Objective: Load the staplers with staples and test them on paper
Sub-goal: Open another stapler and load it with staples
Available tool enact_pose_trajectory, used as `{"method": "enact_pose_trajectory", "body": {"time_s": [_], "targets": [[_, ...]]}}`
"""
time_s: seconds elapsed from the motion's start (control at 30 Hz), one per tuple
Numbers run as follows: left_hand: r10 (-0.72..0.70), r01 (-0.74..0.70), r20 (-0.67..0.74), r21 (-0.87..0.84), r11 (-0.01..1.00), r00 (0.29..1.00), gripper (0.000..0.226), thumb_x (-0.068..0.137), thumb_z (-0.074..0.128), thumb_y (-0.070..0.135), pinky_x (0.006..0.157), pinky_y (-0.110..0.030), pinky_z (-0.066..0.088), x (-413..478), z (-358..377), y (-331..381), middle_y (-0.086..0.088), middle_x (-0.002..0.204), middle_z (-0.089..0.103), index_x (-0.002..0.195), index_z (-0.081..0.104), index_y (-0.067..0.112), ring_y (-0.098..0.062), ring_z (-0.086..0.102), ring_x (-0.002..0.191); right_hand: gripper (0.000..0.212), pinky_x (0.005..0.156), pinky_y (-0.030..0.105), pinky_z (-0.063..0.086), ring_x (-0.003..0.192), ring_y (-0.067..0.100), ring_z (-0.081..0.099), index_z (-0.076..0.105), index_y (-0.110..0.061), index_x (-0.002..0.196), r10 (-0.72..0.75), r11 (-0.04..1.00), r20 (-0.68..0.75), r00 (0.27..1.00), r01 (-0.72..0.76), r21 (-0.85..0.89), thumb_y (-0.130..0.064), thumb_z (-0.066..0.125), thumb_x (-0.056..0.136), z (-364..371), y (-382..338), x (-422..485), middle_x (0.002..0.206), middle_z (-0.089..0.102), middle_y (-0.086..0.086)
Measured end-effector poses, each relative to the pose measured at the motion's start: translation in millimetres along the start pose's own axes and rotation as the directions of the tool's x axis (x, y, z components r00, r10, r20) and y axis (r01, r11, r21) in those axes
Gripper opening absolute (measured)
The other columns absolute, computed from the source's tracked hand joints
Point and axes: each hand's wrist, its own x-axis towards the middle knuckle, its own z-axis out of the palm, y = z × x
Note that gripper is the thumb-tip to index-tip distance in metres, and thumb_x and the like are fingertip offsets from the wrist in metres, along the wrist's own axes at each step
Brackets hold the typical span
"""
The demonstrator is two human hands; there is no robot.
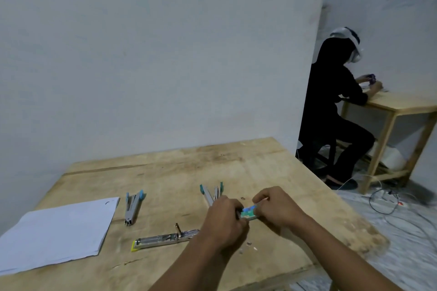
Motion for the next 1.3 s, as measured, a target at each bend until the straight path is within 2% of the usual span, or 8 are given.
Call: {"method": "enact_pose_trajectory", "body": {"time_s": [0.1,0.2,0.3,0.53,0.7,1.03,1.2,1.3], "targets": [[0.001,-0.001,-0.026,-0.02,1.0,1.0,0.033,0.084,0.057,0.022,0.086,-0.028,0.052,-0.5,0.7,0.2,-0.004,0.107,0.07,0.113,0.072,0.017,-0.015,0.061,0.09,0.02,0.041,0.022,0.031,0.036,0.017,0.038,0.069,0.004,0.081,0.108,0.975,0.022,0.994,-0.11,0.193,-0.016,0.072,0.081,1.8,-4.6,-1.9,0.046,0.051,0.009],[0.02,-0.021,-0.021,-0.056,0.998,1.0,0.031,0.087,0.064,0.023,0.082,-0.016,0.046,-0.5,-2.1,-1.8,-0.002,0.109,0.073,0.117,0.071,0.016,-0.009,0.061,0.088,0.011,0.04,0.021,0.038,0.033,0.016,0.043,0.072,0.002,0.077,0.135,0.972,0.026,0.991,-0.137,0.19,-0.007,0.073,0.081,3.3,-9.1,-3.5,0.044,0.055,0.01],[0.033,-0.033,0.0,-0.082,0.996,0.999,0.027,0.084,0.072,0.018,0.066,0.002,0.036,-0.3,-7.6,-7.3,-0.002,0.101,0.076,0.11,0.073,0.014,-0.005,0.067,0.086,0.01,0.04,0.022,0.044,0.031,0.015,0.046,0.07,0.002,0.075,0.163,0.968,-0.001,0.987,-0.16,0.192,0.001,0.067,0.085,0.2,-4.5,1.3,0.049,0.058,0.012],[0.008,-0.008,-0.006,-0.051,0.999,1.0,0.022,0.09,0.063,0.025,0.078,-0.022,0.051,2.7,-12.9,-3.7,-0.001,0.099,0.076,0.105,0.077,0.018,-0.013,0.067,0.088,0.008,0.044,0.022,0.049,0.036,0.015,0.053,0.071,-0.001,0.077,0.14,0.974,-0.049,0.989,-0.129,0.186,-0.001,0.068,0.085,-2.8,4.6,2.4,0.054,0.062,0.011],[-0.055,0.057,-0.037,0.044,0.997,0.998,0.023,0.089,0.065,0.03,0.067,-0.024,0.049,10.1,-7.2,8.5,-0.005,0.092,0.076,0.101,0.078,0.015,-0.014,0.065,0.075,0.007,0.042,0.021,0.048,0.034,0.014,0.052,0.071,0.001,0.077,0.14,0.971,-0.051,0.989,-0.127,0.202,0.001,0.068,0.084,-2.2,3.6,1.2,0.053,0.061,0.011],[-0.062,0.058,0.021,0.16,0.985,0.998,0.024,0.078,0.075,0.023,0.069,-0.032,0.055,23.9,-2.7,12.7,-0.003,0.102,0.072,0.102,0.078,0.023,-0.022,0.066,0.091,0.012,0.051,0.027,0.055,0.04,0.018,0.056,0.071,-0.001,0.072,0.127,0.976,-0.059,0.99,-0.115,0.187,0.0,0.068,0.083,-2.2,7.2,2.2,0.053,0.064,0.011],[-0.041,0.018,0.116,0.189,0.982,0.992,0.024,0.077,0.075,0.027,0.076,-0.036,0.058,35.0,-6.4,11.4,-0.005,0.095,0.074,0.099,0.079,0.019,-0.021,0.067,0.087,0.013,0.047,0.024,0.052,0.036,0.015,0.055,0.07,-0.001,0.072,0.125,0.977,-0.054,0.991,-0.114,0.182,0.001,0.068,0.084,-3.2,6.6,1.6,0.053,0.063,0.01],[-0.02,-0.014,0.152,0.219,0.976,0.988,0.025,0.08,0.07,0.03,0.067,-0.032,0.052,37.3,-8.2,10.8,-0.005,0.082,0.067,0.094,0.079,0.012,-0.02,0.06,0.077,0.011,0.047,0.023,0.051,0.036,0.014,0.056,0.07,-0.001,0.074,0.126,0.977,-0.048,0.991,-0.115,0.177,0.0,0.069,0.085,-4.2,5.5,1.6,0.054,0.064,0.011]]}}
